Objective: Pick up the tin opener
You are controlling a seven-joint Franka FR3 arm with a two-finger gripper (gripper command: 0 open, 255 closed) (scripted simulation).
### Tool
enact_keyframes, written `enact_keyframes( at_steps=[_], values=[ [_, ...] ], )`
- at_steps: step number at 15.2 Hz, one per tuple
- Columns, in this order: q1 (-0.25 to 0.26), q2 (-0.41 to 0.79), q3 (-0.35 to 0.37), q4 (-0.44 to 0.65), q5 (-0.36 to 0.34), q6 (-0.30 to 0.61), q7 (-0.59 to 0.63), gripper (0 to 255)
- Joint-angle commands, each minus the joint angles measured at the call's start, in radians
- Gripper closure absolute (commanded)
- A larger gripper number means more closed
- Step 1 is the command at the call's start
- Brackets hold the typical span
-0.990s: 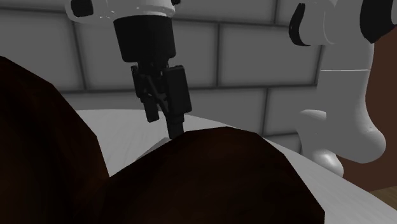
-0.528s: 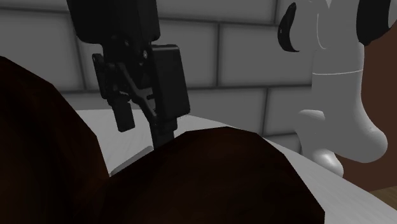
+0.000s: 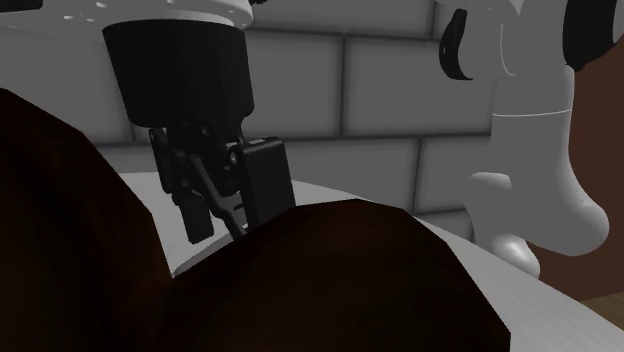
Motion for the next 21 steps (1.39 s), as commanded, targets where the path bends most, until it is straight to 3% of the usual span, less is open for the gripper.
enact_keyframes(
  at_steps=[1,10,21],
  values=[
    [0.001,0.000,0.000,-0.006,0.000,0.007,0.001,255],
    [0.001,0.000,0.000,-0.005,0.000,0.006,0.001,255],
    [0.019,0.049,0.006,0.209,-0.020,-0.163,0.007,255]
  ],
)
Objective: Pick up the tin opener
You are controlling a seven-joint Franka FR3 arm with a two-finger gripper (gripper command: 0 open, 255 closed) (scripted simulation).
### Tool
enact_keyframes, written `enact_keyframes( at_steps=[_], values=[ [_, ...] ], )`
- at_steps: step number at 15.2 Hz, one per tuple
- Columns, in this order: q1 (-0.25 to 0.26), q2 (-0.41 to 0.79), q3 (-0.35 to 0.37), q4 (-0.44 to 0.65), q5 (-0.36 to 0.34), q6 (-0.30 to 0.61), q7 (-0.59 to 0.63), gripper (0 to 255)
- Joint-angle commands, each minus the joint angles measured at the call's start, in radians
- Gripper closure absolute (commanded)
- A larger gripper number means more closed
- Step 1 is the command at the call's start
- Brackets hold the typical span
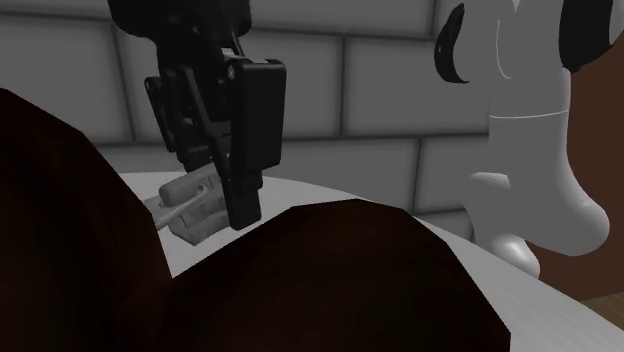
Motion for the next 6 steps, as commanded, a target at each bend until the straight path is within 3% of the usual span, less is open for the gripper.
enact_keyframes(
  at_steps=[1,6],
  values=[
    [0.007,0.020,0.002,0.051,-0.008,-0.033,0.003,255],
    [0.017,0.045,0.004,0.130,-0.019,-0.088,0.006,255]
  ],
)
